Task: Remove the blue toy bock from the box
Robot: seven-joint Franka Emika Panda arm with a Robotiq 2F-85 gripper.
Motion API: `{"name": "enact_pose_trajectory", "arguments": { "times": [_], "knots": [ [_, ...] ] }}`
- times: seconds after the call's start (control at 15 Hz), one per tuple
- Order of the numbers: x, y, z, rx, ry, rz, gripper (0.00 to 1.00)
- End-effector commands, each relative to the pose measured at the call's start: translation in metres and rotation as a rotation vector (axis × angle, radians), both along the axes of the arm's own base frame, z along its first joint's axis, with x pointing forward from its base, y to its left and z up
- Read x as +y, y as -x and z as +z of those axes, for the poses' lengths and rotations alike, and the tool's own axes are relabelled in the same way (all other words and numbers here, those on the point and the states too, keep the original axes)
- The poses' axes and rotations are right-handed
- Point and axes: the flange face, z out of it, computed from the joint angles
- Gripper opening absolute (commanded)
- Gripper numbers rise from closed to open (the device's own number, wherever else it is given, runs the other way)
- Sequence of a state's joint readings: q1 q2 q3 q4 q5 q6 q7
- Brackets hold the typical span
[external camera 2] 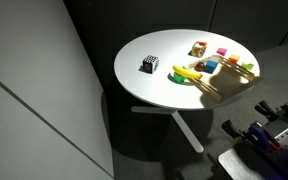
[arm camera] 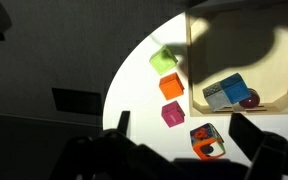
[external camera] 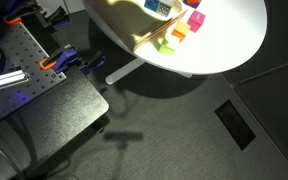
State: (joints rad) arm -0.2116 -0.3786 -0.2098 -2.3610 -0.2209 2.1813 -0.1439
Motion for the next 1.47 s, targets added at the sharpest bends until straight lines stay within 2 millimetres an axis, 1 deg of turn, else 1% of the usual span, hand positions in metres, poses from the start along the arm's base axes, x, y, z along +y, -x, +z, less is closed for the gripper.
{"name": "enact_pose_trajectory", "arguments": {
  "times": [0.0, 0.13, 0.4, 0.8, 1.07, 1.4],
  "knots": [
    [0.007, -0.011, -0.004, 0.025, -0.006, -0.009, 1.0],
    [0.013, -0.018, -0.009, 0.038, -0.008, -0.004, 1.0],
    [0.031, -0.035, -0.023, 0.066, -0.019, -0.005, 1.0],
    [0.061, -0.064, -0.05, 0.118, -0.053, -0.049, 1.0],
    [0.079, -0.083, -0.077, 0.143, -0.074, -0.137, 1.0],
    [0.097, -0.102, -0.122, 0.197, -0.08, -0.257, 1.0]
  ]
}}
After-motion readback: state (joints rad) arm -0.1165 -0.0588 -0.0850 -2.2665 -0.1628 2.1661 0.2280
